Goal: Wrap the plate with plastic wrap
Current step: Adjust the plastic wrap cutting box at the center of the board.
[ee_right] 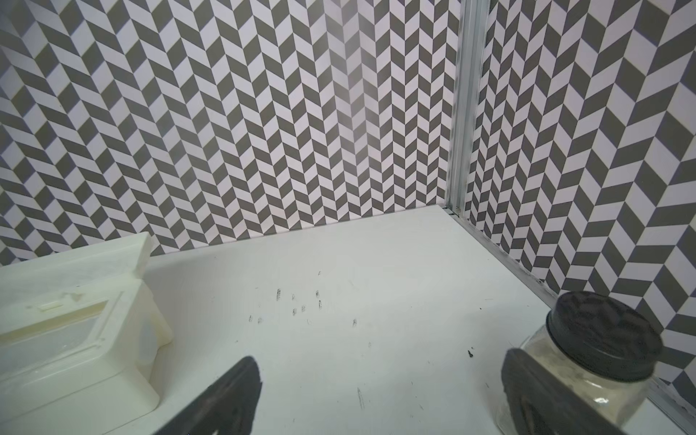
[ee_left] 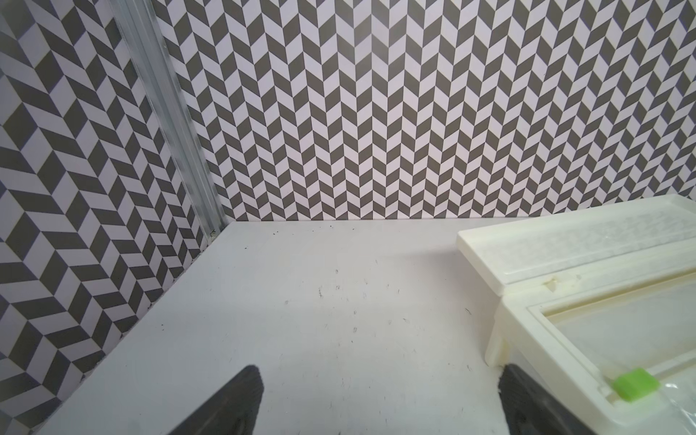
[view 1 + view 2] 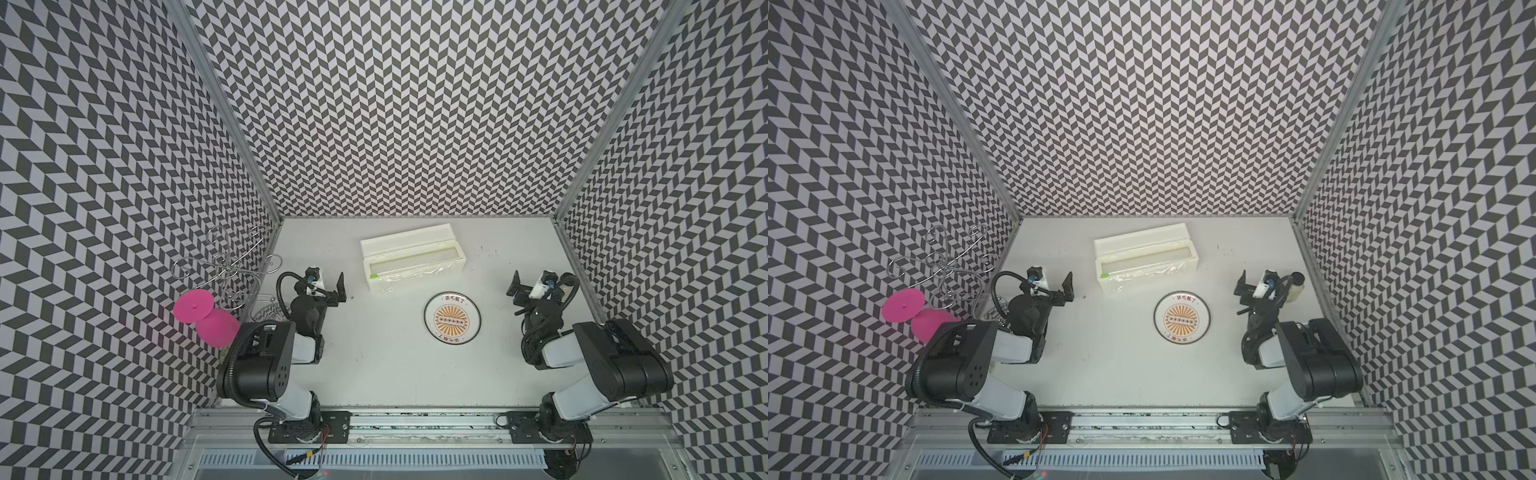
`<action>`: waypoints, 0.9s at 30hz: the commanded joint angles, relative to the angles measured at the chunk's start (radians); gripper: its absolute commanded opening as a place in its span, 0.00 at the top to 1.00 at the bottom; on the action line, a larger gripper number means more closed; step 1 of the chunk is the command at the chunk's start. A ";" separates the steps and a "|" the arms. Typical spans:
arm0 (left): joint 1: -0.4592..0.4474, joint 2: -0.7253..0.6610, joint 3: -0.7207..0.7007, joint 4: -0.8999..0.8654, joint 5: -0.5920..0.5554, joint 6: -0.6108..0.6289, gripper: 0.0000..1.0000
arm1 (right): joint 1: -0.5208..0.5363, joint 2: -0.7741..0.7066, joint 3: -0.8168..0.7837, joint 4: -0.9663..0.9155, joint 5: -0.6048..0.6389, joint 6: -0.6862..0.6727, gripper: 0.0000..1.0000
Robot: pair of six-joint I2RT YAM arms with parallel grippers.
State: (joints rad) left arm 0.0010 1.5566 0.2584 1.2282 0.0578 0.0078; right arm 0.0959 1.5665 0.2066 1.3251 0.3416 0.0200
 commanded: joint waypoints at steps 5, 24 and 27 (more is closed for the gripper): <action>0.021 0.000 0.007 0.013 0.040 0.001 0.01 | 0.004 0.011 -0.004 0.074 -0.005 0.004 0.00; -0.010 -0.013 0.018 -0.020 -0.059 0.001 0.01 | 0.004 0.005 -0.011 0.089 -0.005 0.004 0.00; -0.075 -0.079 0.059 -0.140 -0.205 0.029 0.01 | 0.004 -0.081 0.001 -0.013 -0.020 -0.005 0.00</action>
State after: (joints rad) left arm -0.0269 1.5383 0.2668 1.1839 -0.0078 0.0116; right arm 0.0959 1.5520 0.2058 1.3090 0.3367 0.0196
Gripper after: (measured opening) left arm 0.992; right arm 0.998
